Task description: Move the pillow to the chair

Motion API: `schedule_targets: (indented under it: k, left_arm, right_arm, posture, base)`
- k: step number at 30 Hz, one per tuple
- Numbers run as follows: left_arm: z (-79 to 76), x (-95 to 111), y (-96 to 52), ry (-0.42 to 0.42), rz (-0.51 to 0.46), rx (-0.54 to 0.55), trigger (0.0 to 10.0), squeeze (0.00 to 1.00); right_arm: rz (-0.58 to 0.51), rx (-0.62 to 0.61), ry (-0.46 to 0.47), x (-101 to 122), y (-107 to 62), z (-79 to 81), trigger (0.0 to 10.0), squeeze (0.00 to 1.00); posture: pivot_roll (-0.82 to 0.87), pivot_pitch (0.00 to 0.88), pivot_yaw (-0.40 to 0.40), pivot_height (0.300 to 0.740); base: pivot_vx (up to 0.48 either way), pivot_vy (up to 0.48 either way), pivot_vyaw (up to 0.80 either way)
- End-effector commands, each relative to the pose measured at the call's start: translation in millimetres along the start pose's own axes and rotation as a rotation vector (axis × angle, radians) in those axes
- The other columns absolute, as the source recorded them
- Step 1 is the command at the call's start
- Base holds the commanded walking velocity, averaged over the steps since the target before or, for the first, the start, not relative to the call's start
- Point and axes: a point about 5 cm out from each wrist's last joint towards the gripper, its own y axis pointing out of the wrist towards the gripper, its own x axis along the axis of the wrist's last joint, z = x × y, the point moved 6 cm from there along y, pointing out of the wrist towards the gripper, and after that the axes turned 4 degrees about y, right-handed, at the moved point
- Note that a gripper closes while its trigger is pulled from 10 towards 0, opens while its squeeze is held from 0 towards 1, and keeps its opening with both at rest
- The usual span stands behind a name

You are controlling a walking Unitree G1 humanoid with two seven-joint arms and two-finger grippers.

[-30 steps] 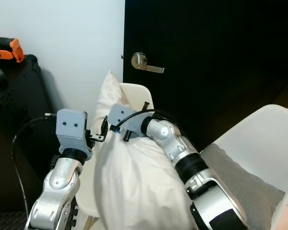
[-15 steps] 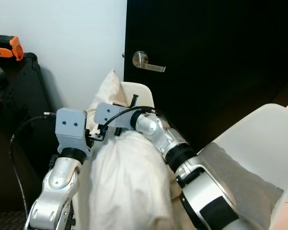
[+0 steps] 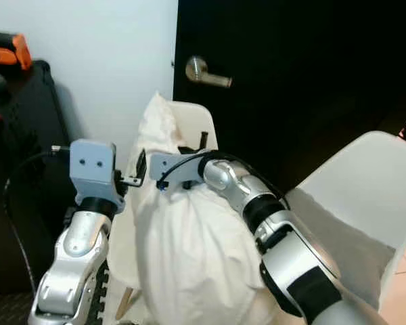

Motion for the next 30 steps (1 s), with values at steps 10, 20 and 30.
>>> schedule_targets:
  k: [10, 20, 30]
  left_arm:
    - [14.4, 13.1, 8.1, -0.046, -0.021, 0.038, 10.0, 0.00]
    - [25.6, 28.3, 10.0, -0.058, -0.049, 0.068, 10.0, 0.00]
    - [29.5, 40.4, 6.5, -0.073, -0.055, 0.082, 10.0, 0.00]
  right_arm:
    - [0.043, -0.148, 0.210, -21.3, -7.9, -26.5, 10.0, 0.00]
    - [-0.013, -0.242, 0.131, 7.2, 0.3, -51.6, 10.0, 0.00]
    - [-0.116, -0.316, 0.030, 53.0, 7.6, -79.1, 10.0, 0.00]
  posture:
    - [0.08, 0.000, -0.152, 0.565]
    - [0.10, 0.000, -0.162, 0.530]
    - [0.10, 0.000, -0.171, 0.490]
  base:
    - [0.000, 0.000, 0.00]
    - [0.000, 0.000, 0.00]
    - [0.000, 0.000, 0.00]
